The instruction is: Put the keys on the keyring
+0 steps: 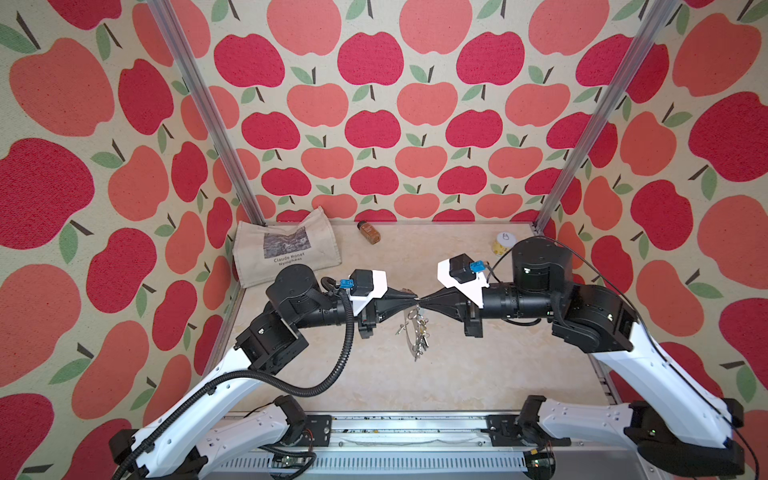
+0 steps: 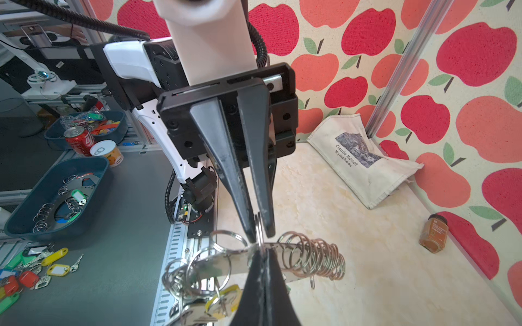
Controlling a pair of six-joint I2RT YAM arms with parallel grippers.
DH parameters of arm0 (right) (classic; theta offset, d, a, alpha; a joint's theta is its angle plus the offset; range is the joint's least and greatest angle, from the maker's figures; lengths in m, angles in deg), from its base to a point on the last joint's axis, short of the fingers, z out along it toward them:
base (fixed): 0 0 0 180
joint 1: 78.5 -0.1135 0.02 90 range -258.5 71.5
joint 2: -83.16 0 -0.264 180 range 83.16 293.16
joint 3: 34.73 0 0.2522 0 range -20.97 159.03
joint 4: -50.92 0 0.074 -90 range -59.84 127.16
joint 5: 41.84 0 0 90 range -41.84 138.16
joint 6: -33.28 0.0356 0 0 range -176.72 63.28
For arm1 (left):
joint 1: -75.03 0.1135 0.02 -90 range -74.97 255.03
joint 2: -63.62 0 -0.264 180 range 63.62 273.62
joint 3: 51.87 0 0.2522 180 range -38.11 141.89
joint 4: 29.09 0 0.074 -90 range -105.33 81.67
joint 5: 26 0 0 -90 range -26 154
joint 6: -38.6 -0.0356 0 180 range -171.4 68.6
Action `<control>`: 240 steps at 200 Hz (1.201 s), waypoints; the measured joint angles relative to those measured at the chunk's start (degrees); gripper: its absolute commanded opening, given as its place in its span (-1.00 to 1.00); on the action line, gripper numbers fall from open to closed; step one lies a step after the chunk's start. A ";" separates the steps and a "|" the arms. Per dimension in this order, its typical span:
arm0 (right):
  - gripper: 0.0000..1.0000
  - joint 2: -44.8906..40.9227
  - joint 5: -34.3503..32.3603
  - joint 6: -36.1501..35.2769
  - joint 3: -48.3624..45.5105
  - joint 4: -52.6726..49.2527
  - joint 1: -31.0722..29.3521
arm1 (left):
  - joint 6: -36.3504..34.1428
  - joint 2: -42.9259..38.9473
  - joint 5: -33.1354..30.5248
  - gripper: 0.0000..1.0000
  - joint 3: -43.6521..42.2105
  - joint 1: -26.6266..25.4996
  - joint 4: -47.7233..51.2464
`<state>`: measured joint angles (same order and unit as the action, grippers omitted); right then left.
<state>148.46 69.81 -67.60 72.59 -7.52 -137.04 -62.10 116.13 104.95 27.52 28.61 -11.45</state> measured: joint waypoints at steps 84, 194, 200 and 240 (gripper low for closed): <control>-1.00 7.10 -5.81 -4.44 9.35 -19.30 -0.07 | -1.25 -0.13 -5.73 -0.17 1.84 0.02 14.91; -1.00 11.87 -7.98 -7.15 14.23 -27.04 -0.72 | 0.24 4.13 -4.26 -0.38 3.15 -0.87 16.35; -1.00 11.89 -8.09 -7.15 14.23 -27.02 -0.72 | 0.37 4.13 -4.24 -0.41 3.15 -0.90 16.00; -1.00 11.89 -8.11 -7.28 14.23 -27.02 -0.72 | 0.83 4.96 -4.07 -0.51 3.15 -1.97 14.34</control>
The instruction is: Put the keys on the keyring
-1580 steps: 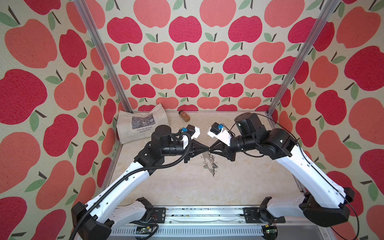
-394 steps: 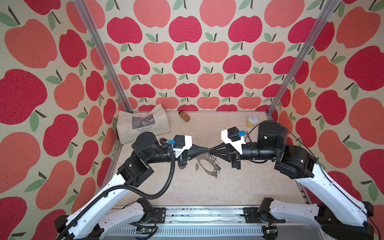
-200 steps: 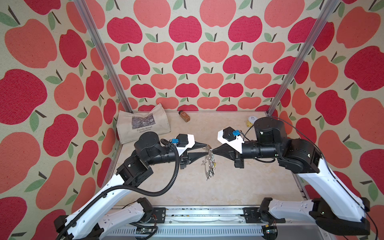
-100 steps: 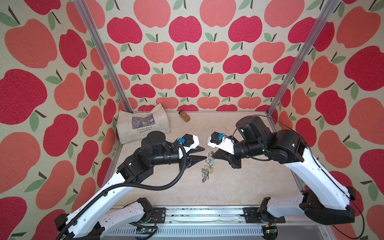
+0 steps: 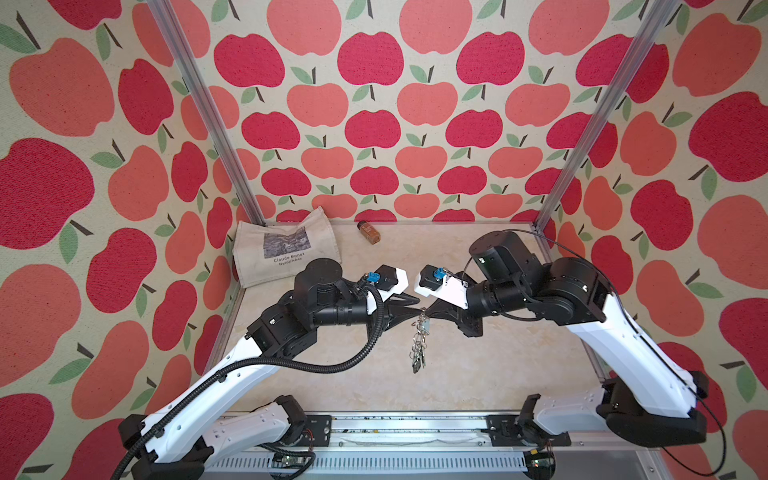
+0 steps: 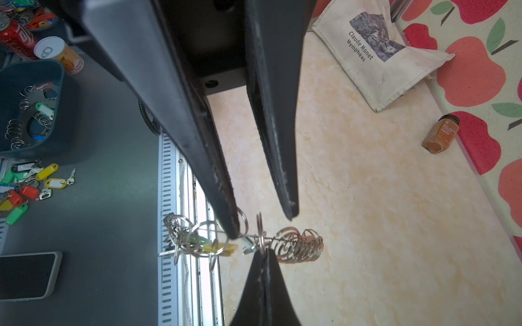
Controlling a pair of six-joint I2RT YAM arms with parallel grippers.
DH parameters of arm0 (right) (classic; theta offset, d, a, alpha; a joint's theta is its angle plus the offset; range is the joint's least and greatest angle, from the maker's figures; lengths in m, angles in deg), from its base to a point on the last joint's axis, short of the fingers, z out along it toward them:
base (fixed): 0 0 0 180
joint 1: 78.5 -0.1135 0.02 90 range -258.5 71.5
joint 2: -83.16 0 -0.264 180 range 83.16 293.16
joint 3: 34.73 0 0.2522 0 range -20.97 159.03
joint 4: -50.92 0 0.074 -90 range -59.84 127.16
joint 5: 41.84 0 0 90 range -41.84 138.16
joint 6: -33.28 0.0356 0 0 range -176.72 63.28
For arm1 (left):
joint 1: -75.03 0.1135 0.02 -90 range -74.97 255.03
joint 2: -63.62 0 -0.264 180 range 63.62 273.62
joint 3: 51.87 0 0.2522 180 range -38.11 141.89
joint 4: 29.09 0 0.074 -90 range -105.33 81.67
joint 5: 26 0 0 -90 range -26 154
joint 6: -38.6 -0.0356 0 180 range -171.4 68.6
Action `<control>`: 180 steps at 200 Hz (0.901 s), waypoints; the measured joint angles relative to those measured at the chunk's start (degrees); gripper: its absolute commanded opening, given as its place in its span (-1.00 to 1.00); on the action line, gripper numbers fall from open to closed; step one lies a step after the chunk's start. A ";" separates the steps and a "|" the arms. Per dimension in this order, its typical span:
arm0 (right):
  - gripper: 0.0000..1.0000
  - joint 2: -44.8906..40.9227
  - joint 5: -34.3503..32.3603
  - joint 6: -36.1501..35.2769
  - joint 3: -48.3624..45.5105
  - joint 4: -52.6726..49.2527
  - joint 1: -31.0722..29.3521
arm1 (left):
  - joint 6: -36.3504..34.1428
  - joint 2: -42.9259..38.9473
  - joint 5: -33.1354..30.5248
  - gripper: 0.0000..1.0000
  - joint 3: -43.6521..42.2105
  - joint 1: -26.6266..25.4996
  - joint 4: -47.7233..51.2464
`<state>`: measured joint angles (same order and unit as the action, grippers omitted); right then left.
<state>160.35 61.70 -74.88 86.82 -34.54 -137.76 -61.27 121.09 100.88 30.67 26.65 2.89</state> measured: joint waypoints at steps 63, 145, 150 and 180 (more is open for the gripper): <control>-1.00 0.00 0.00 -0.07 0.00 0.07 0.00 | 0.07 1.09 -0.26 -0.64 0.00 -0.68 -0.20; -1.00 0.00 0.00 -0.07 0.00 0.24 0.00 | 0.07 1.60 -0.55 -0.67 0.00 -0.70 -0.13; -1.00 0.00 0.00 -0.07 0.00 0.24 0.00 | 0.07 1.68 -0.55 -0.67 0.00 -0.70 -0.09; -1.00 0.00 0.00 -0.07 0.00 0.26 0.00 | 0.07 1.84 -0.55 -0.68 0.00 -0.81 0.02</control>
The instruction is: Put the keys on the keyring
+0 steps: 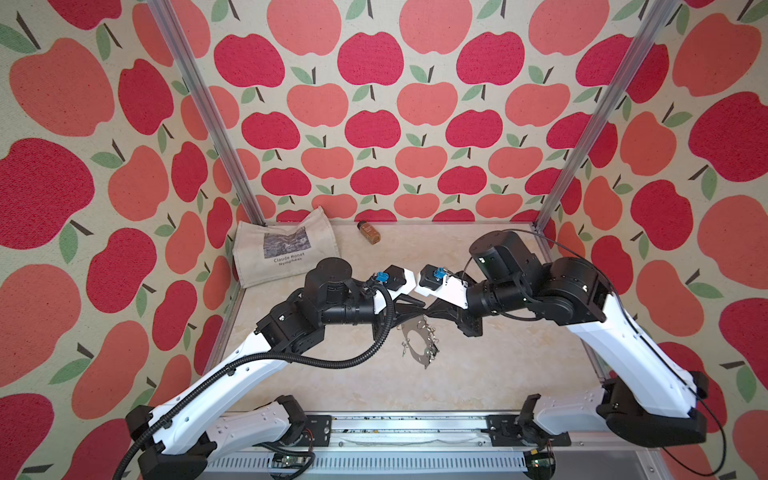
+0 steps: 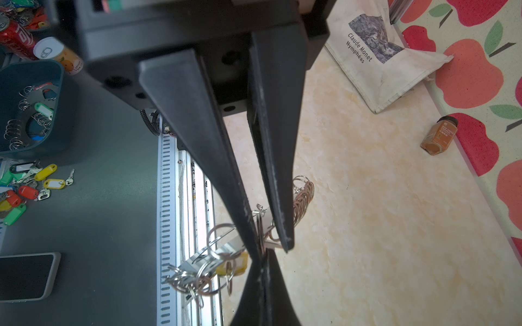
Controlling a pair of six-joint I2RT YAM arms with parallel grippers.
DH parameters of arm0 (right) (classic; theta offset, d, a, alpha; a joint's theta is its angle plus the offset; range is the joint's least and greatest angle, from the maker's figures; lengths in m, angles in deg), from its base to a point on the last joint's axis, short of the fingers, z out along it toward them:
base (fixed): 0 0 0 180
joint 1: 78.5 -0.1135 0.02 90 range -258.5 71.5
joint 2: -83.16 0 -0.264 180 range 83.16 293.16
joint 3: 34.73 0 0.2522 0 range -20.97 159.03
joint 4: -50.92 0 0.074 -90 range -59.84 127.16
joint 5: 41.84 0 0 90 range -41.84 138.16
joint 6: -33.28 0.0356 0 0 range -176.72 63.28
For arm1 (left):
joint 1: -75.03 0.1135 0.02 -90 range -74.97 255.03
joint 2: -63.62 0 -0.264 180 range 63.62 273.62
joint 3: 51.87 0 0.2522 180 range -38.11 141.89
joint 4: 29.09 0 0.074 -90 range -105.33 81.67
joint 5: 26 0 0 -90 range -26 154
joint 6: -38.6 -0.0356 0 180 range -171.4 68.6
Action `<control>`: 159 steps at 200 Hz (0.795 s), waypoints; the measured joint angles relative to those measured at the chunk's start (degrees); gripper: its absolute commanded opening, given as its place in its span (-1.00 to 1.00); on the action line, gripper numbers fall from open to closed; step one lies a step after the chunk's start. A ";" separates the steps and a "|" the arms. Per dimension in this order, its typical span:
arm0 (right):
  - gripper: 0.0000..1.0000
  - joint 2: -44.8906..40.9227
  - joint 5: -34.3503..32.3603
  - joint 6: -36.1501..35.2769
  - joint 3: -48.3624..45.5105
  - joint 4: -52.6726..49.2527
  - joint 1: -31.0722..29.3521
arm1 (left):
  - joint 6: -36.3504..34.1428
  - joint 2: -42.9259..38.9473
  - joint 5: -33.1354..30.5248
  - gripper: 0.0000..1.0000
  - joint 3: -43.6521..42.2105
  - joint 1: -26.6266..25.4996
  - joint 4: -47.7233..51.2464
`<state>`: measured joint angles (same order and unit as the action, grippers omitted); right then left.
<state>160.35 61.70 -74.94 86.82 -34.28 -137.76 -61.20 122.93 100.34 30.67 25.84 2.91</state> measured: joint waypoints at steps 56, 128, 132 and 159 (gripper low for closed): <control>-1.00 0.00 -0.07 0.00 0.00 0.20 0.02 | -0.20 0.00 0.00 -0.79 0.00 -0.09 0.22; -1.00 -0.04 -0.26 0.00 0.00 0.20 0.00 | -0.22 0.00 0.02 -1.00 0.00 -0.20 0.50; -1.00 -0.04 -0.26 0.00 0.00 0.20 0.02 | -0.22 0.00 0.02 -1.00 0.00 -0.20 0.52; -1.00 -0.07 -0.26 0.00 0.00 0.20 0.02 | -0.22 0.00 0.02 -1.00 0.00 -0.20 0.48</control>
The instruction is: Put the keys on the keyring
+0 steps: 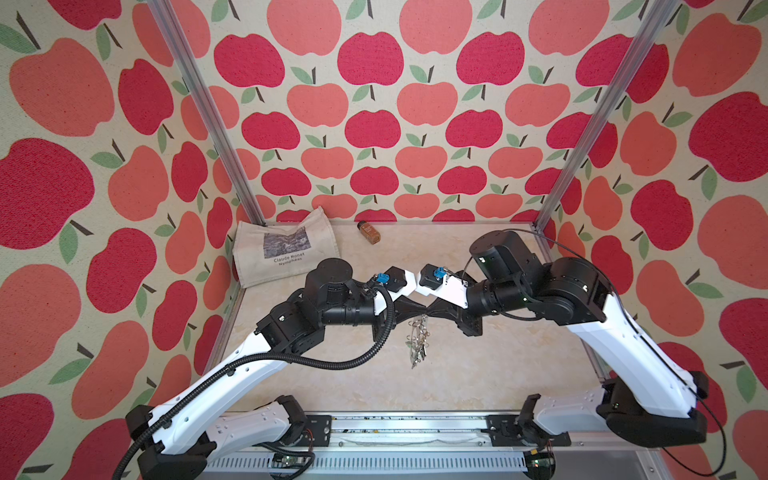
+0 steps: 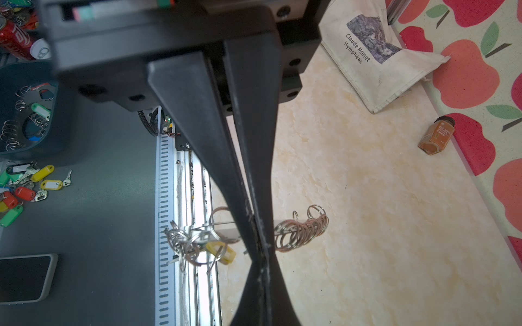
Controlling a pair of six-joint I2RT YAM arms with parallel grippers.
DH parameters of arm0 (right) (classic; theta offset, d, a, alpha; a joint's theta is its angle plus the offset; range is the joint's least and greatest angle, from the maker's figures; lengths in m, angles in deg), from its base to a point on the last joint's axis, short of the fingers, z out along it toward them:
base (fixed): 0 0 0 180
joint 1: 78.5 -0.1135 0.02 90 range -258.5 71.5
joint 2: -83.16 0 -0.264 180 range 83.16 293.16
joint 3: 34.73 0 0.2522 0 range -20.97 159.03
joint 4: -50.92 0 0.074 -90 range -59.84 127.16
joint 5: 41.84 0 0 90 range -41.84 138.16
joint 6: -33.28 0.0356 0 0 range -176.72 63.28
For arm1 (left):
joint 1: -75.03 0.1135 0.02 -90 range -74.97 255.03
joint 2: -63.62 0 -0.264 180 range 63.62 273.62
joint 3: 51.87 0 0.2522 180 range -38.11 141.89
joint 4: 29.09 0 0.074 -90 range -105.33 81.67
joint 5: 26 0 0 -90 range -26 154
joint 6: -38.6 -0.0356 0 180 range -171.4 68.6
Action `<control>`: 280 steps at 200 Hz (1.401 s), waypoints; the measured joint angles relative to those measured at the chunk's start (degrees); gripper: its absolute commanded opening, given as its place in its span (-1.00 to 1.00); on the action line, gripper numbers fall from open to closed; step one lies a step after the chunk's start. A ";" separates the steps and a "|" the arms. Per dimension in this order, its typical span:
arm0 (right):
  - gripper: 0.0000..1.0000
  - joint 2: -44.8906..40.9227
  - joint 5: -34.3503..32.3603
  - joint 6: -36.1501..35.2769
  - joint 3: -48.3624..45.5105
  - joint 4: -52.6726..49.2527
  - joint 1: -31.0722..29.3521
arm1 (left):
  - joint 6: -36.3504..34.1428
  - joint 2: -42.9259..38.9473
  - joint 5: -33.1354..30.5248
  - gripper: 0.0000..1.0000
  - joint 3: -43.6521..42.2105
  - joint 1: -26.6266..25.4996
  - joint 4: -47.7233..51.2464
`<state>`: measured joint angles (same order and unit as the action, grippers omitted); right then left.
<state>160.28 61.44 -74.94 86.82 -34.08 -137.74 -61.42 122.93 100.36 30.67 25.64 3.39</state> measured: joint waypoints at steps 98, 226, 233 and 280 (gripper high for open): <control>-0.96 -2.16 -0.17 0.04 -1.27 3.72 -0.02 | -0.20 -1.18 -0.59 -1.00 -0.70 0.00 -3.82; -0.42 -9.11 -0.92 2.36 -9.38 13.14 0.00 | -1.55 -4.33 -2.05 -1.00 -1.27 0.61 -6.47; -0.42 -9.35 -0.92 2.58 -10.08 14.21 0.00 | -1.55 -4.31 -2.05 -1.00 -1.27 0.61 -6.67; -0.36 -10.34 0.31 4.66 -13.00 20.87 0.00 | -1.77 -4.33 -2.05 -1.00 -1.27 0.61 -8.13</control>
<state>149.95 61.75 -70.29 73.81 -13.21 -137.74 -63.19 118.60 98.30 29.40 26.25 -4.74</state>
